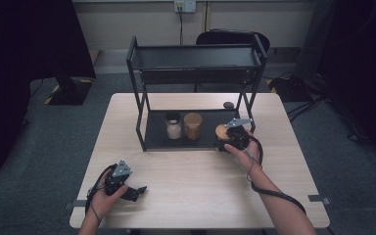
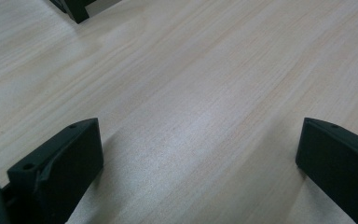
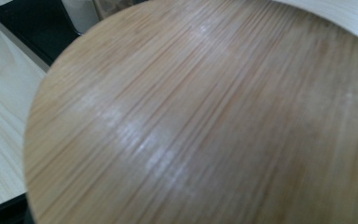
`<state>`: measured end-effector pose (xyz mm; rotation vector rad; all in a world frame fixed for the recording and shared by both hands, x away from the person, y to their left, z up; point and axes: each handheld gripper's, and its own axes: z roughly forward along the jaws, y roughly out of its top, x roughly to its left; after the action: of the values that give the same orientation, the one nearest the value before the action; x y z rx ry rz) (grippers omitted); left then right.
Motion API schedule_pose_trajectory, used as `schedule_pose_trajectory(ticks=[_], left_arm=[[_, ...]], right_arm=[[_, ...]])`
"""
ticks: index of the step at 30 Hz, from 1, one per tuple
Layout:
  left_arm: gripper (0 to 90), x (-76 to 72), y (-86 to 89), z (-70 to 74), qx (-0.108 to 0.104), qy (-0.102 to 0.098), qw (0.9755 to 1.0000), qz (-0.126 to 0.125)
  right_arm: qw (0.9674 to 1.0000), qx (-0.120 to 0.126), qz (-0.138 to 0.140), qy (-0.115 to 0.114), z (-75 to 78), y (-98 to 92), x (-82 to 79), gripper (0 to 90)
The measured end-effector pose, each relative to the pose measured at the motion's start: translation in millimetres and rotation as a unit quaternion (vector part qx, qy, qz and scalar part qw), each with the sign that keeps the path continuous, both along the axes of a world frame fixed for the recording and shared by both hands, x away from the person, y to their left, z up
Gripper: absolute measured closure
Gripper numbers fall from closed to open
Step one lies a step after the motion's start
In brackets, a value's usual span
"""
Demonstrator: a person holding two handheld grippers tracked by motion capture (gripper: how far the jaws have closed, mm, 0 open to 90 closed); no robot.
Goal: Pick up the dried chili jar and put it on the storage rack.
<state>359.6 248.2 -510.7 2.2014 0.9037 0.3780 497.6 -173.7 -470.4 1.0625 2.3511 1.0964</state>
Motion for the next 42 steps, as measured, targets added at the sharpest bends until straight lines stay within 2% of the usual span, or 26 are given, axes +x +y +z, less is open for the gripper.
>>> schedule_pose_trajectory(ticks=[42], left_arm=[[0.1, 0.0, 0.2, 0.0, 0.000, 0.000, 1.0000, -0.001]], right_arm=[[0.9994, -0.019, -0.029, -0.003, -5.0, 9.6, 31.4, 25.4]])
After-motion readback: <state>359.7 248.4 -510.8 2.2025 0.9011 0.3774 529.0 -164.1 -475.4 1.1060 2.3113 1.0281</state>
